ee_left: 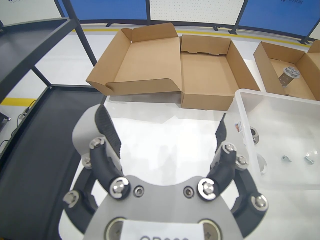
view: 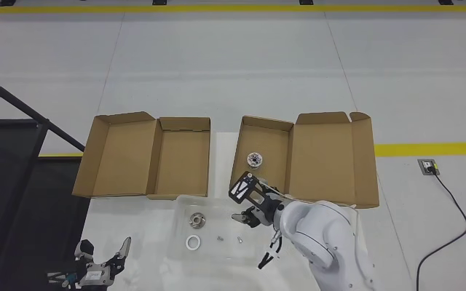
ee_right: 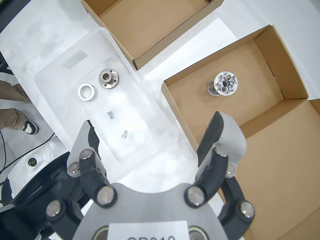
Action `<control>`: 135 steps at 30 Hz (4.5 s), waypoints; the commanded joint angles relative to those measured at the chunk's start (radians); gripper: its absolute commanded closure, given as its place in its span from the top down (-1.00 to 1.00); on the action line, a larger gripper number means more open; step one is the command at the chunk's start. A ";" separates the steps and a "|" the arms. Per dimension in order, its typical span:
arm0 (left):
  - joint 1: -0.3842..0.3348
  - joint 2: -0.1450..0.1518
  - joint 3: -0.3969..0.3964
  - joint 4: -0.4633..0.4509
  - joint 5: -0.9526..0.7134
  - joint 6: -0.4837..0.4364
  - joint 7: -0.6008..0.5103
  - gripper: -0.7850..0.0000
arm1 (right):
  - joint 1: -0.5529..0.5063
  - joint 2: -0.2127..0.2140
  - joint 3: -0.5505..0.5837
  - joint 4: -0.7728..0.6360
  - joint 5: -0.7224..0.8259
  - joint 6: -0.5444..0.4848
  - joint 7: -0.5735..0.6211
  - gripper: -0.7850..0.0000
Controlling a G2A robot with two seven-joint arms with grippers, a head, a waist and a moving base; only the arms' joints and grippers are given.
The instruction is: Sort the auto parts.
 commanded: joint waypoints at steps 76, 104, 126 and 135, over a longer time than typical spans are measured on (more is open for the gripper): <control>0.000 0.000 0.000 0.000 0.000 0.000 0.000 1.00 | 0.244 -0.176 -0.318 0.537 -0.050 0.316 0.160 -1.00; 0.000 0.000 0.000 0.000 0.000 0.000 0.000 1.00 | 0.525 -0.159 -0.067 0.911 -0.091 0.292 -0.030 -1.00; 0.000 0.000 0.000 0.000 0.000 0.000 0.000 1.00 | 0.683 -0.223 -0.150 1.406 -0.040 0.276 -0.224 -0.55; 0.000 0.000 0.000 0.000 0.000 0.000 0.000 1.00 | 0.710 -0.241 -0.162 1.474 -0.022 0.282 -0.262 -0.44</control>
